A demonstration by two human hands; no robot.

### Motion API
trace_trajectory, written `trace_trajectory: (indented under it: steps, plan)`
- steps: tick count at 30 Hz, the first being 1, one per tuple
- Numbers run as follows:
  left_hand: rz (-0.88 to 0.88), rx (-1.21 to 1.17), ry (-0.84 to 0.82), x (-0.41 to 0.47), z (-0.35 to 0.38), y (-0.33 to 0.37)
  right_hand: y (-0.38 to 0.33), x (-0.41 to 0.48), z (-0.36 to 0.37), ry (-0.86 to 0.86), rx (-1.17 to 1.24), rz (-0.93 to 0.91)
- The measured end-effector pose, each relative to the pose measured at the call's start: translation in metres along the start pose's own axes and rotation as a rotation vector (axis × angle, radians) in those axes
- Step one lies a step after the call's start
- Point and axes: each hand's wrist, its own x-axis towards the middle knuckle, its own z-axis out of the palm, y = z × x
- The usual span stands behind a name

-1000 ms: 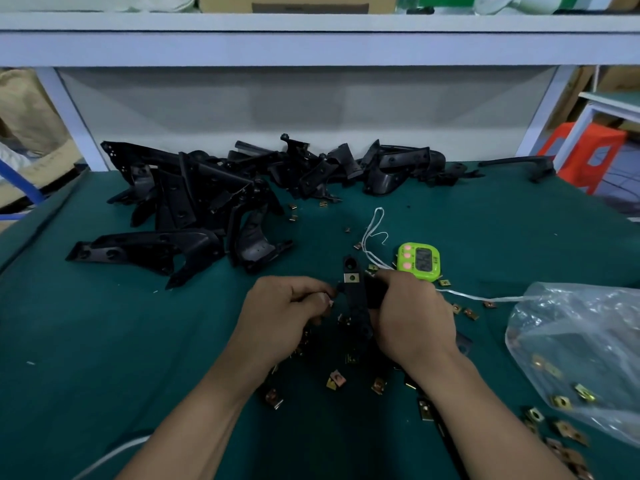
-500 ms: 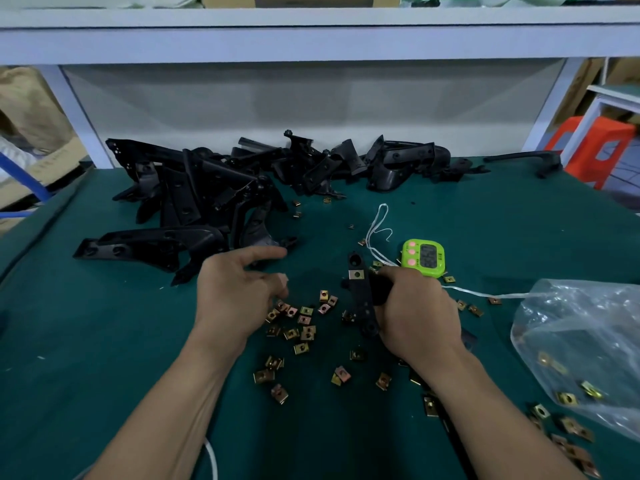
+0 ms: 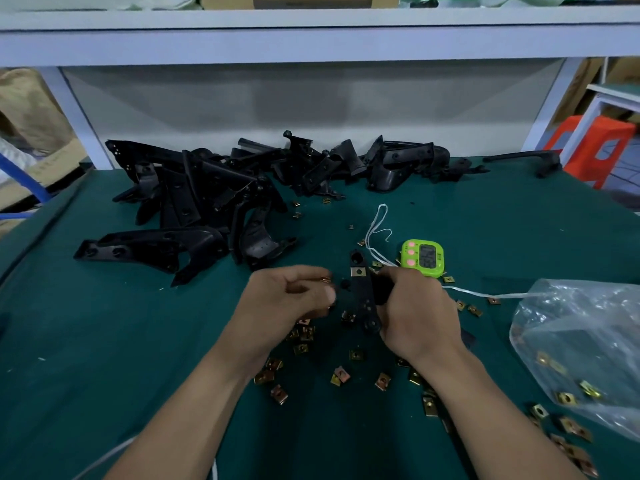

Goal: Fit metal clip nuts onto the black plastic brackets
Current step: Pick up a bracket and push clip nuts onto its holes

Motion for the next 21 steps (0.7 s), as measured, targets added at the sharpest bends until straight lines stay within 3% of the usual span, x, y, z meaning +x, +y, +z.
trace_trajectory:
  steps: [8, 14, 21]
  plan:
    - [-0.011, 0.049, -0.036, -0.003, 0.006, -0.001, -0.001, 0.0, -0.003, 0.018, 0.026, 0.003]
    - [0.073, 0.061, 0.101, -0.004, 0.011, 0.001, -0.003, -0.001, -0.005, 0.031, 0.002, -0.007]
    - [0.075, 0.09, 0.047, -0.005, 0.013, 0.002, -0.002, 0.0, -0.012, 0.141, -0.061, -0.061]
